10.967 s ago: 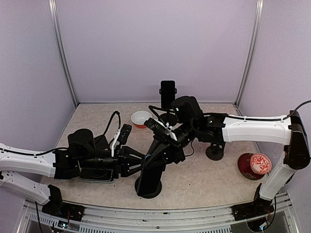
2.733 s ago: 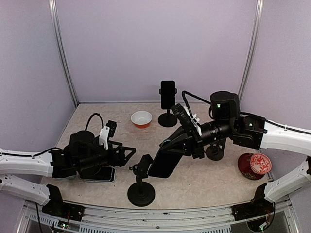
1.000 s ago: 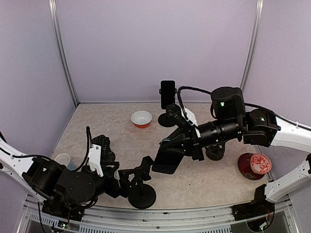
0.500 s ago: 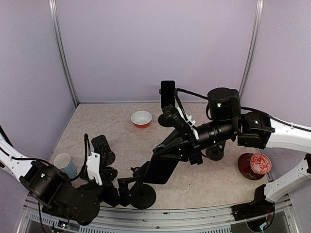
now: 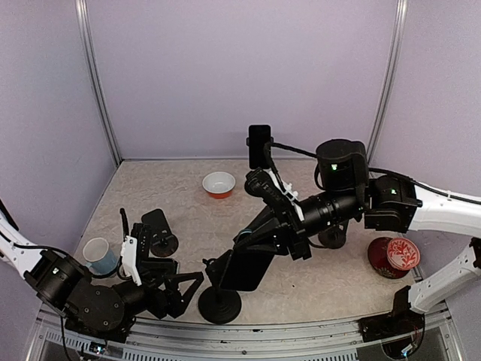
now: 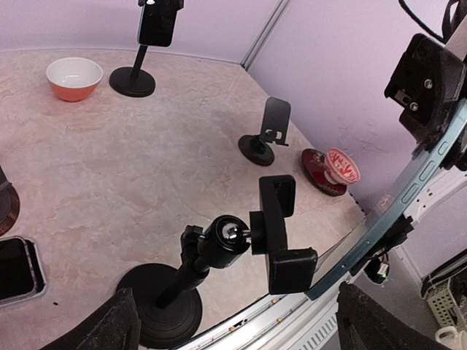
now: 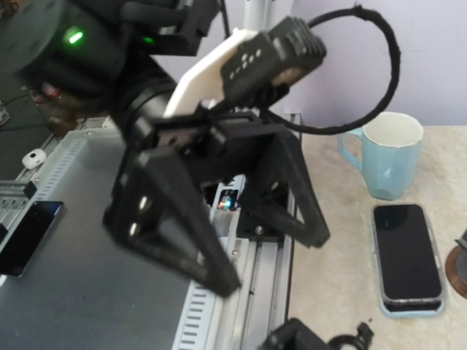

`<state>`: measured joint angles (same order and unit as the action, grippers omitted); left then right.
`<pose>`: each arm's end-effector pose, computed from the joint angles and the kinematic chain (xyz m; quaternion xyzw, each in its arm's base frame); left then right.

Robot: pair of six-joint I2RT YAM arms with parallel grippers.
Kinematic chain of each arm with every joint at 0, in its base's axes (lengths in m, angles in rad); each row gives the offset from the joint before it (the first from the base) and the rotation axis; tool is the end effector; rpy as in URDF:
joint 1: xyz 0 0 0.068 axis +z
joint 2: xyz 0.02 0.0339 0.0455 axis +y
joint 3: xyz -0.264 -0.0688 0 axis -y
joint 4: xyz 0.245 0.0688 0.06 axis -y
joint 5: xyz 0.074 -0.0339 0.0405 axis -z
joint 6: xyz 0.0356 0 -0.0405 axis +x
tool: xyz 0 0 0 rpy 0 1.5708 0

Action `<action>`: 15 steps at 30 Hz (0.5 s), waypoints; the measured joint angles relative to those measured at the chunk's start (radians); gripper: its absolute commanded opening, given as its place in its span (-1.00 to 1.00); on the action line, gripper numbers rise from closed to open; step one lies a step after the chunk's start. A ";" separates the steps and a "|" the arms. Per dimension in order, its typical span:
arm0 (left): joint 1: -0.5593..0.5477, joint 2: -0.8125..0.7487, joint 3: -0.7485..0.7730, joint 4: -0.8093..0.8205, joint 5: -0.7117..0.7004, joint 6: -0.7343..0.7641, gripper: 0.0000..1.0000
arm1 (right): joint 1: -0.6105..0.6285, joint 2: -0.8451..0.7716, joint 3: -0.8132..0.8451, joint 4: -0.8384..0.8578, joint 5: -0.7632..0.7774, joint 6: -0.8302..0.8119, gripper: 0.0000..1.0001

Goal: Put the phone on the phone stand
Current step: Move the phone stand to the center of the board.

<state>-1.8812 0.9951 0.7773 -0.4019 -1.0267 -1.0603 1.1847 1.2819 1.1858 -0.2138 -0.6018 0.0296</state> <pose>-0.0332 -0.2033 0.2869 0.1029 0.7998 -0.3532 0.4743 0.0916 0.2789 0.3713 -0.5676 0.5509 0.5178 0.3258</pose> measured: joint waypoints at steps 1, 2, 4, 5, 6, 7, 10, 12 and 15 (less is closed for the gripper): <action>0.000 -0.021 -0.016 0.029 0.002 0.020 0.81 | 0.000 -0.016 0.000 -0.014 0.006 -0.003 -1.00; 0.000 -0.039 -0.030 0.060 0.003 0.039 0.83 | 0.000 -0.032 0.000 -0.023 0.012 -0.006 -1.00; 0.000 -0.048 -0.034 0.105 0.003 0.067 0.88 | 0.000 -0.086 0.000 -0.042 0.029 -0.012 -1.00; 0.001 -0.042 -0.031 0.120 0.003 0.076 0.88 | 0.000 -0.115 0.000 -0.051 0.042 -0.014 -1.00; 0.003 -0.030 -0.024 0.124 0.004 0.080 0.89 | 0.000 -0.138 0.000 -0.058 0.052 -0.015 -1.00; 0.006 -0.010 -0.011 0.125 0.006 0.082 0.89 | 0.000 -0.164 0.000 -0.066 0.070 -0.017 -1.00; 0.026 0.066 0.048 0.113 0.021 0.079 0.88 | 0.000 -0.228 0.000 -0.082 0.120 -0.019 -1.00; 0.042 0.104 0.078 0.100 0.032 0.075 0.86 | 0.000 -0.251 0.000 -0.085 0.144 -0.021 -1.00; 0.077 0.138 0.093 0.092 0.060 0.070 0.79 | 0.000 -0.273 0.000 -0.092 0.174 -0.021 -1.00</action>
<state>-1.8046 1.1332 0.8703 -0.3096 -0.9665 -0.9901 1.1847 1.0092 1.1858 -0.3054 -0.4278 0.0086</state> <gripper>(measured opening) 0.925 0.088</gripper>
